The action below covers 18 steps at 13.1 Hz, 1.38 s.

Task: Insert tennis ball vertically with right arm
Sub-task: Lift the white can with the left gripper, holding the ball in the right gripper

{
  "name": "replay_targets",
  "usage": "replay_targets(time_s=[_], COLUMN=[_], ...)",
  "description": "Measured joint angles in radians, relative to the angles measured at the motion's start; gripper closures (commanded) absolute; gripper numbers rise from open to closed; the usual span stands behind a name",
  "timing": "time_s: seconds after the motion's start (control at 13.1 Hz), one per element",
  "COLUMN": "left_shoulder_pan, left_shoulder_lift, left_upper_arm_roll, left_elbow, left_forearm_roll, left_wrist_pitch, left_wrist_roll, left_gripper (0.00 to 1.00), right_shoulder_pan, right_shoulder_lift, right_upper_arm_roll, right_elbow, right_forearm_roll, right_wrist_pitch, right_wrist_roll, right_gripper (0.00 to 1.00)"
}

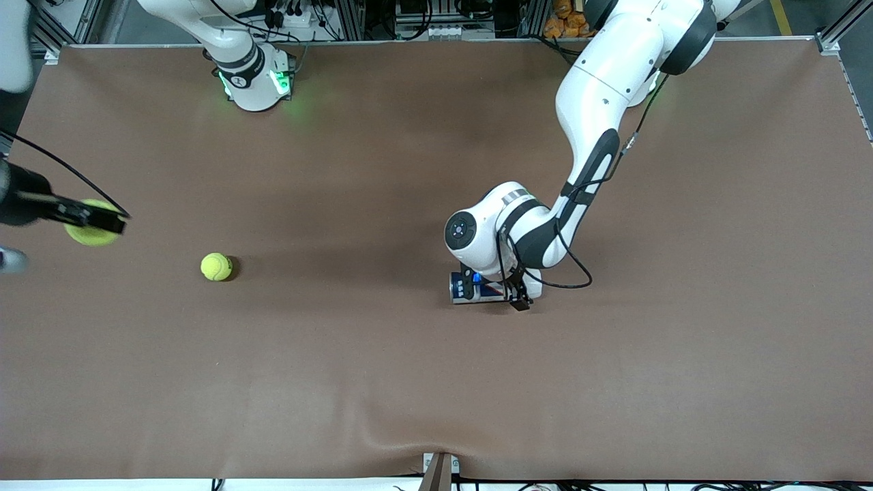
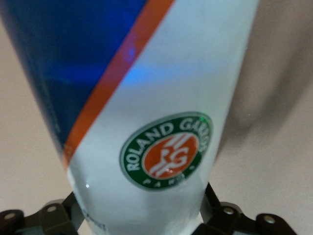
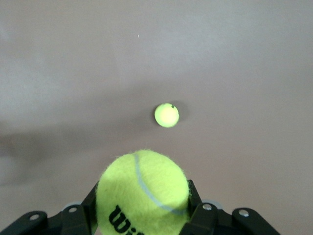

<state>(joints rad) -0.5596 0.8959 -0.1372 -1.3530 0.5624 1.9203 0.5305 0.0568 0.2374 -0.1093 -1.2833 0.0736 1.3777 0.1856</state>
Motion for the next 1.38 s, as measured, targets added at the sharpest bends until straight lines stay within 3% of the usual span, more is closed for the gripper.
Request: replay_targets(time_s=[0.77, 1.38], left_shoulder_pan=[-0.011, -0.022], left_shoulder_lift=[0.002, 0.001], left_upper_arm_roll=[0.0, -0.002], left_elbow=[0.002, 0.021], left_forearm_roll=[0.02, 0.02], left_wrist_pitch=[0.0, 0.039], left_wrist_roll=[0.0, -0.053], left_gripper=[0.2, 0.2], right_shoulder_pan=[0.0, -0.001], right_shoulder_lift=[0.011, 0.011], right_upper_arm_roll=[0.02, 0.019], right_elbow=[0.035, 0.035], right_forearm_roll=[-0.037, -0.041], right_wrist_pitch=[-0.032, -0.032], right_wrist_roll=[-0.016, -0.018], right_gripper=[1.0, 1.0])
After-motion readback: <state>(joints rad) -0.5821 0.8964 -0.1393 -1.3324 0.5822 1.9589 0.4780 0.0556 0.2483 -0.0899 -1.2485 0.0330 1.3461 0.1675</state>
